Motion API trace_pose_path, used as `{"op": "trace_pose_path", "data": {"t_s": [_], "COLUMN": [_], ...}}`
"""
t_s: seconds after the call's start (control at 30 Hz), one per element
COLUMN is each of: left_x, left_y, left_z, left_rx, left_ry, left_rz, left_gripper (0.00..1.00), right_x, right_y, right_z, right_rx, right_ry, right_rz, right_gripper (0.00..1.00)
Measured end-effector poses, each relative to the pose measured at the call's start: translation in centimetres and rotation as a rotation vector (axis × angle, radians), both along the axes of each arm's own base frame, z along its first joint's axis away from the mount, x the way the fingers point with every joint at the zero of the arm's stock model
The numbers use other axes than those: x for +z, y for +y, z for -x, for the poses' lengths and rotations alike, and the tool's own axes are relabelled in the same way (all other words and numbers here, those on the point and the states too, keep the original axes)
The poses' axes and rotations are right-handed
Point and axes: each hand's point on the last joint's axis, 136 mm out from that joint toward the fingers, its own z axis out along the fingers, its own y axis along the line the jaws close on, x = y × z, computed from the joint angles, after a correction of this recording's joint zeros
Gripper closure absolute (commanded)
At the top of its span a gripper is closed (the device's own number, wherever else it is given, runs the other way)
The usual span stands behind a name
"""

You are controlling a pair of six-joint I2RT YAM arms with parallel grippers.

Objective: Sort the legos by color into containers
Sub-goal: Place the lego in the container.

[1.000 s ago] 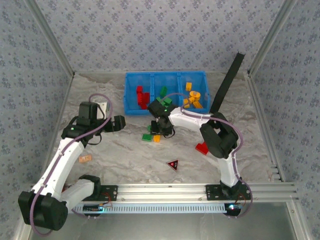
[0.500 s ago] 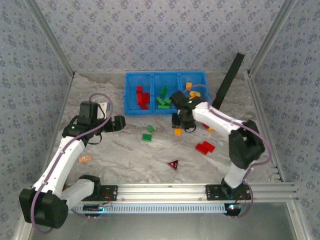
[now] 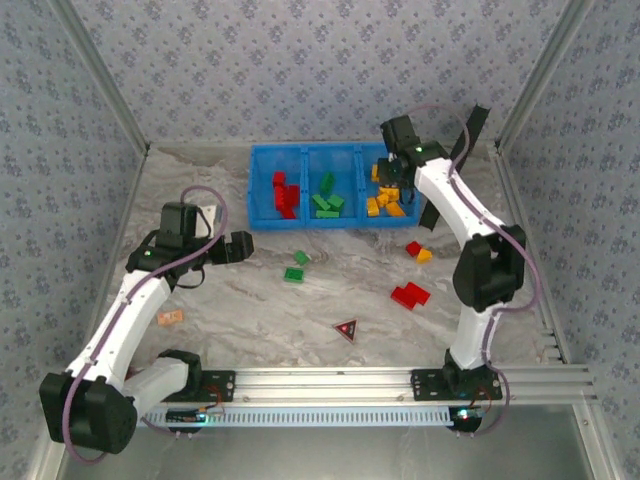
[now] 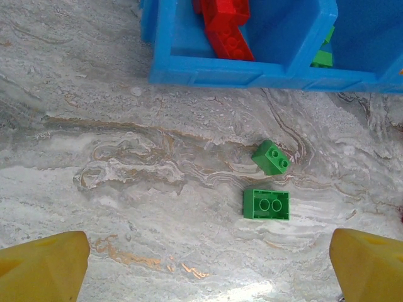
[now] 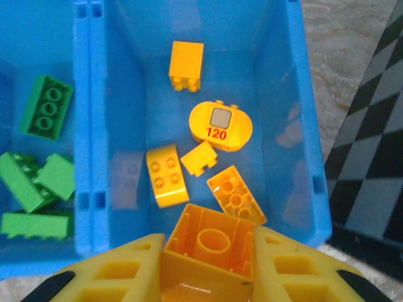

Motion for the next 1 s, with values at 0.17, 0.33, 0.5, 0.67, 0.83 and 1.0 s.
{"op": "trace_pose_path", "data": {"t_s": [0.17, 0.33, 0.5, 0.67, 0.83, 1.0], "left_x": [-0.4, -0.8, -0.9, -1.5, -1.4, -1.0], "left_y": [0.0, 0.2, 0.3, 0.6, 1.0, 1.1], "left_z": [-0.1, -0.1, -0.1, 0.1, 0.1, 0.0], "left_rx": [0.001, 0.009, 0.01, 0.021, 0.037, 0.042], "left_ry": [0.013, 0.027, 0.034, 0.06, 0.062, 0.055], "left_rz": [-0.003, -0.015, -0.019, -0.038, -0.059, -0.062], "left_gripper": [0.01, 0.01, 0.01, 0.01, 0.01, 0.01], "right_x": [-3.2, -6.5, -9.0, -9.9, -9.2, -6.1], "right_y": [-0.6, -1.3, -1.3, -0.9, -0.5, -0.8], "right_z": [-2.7, -3.5, -3.5, -3.4, -3.1, -1.0], "right_rx": [0.017, 0.023, 0.036, 0.064, 0.082, 0.092], "right_ry": [0.042, 0.105, 0.157, 0.179, 0.174, 0.144], "right_rz": [0.047, 0.074, 0.075, 0.067, 0.047, 0.023], "right_gripper": [0.67, 0.65, 0.59, 0.49, 0.44, 0.4]}}
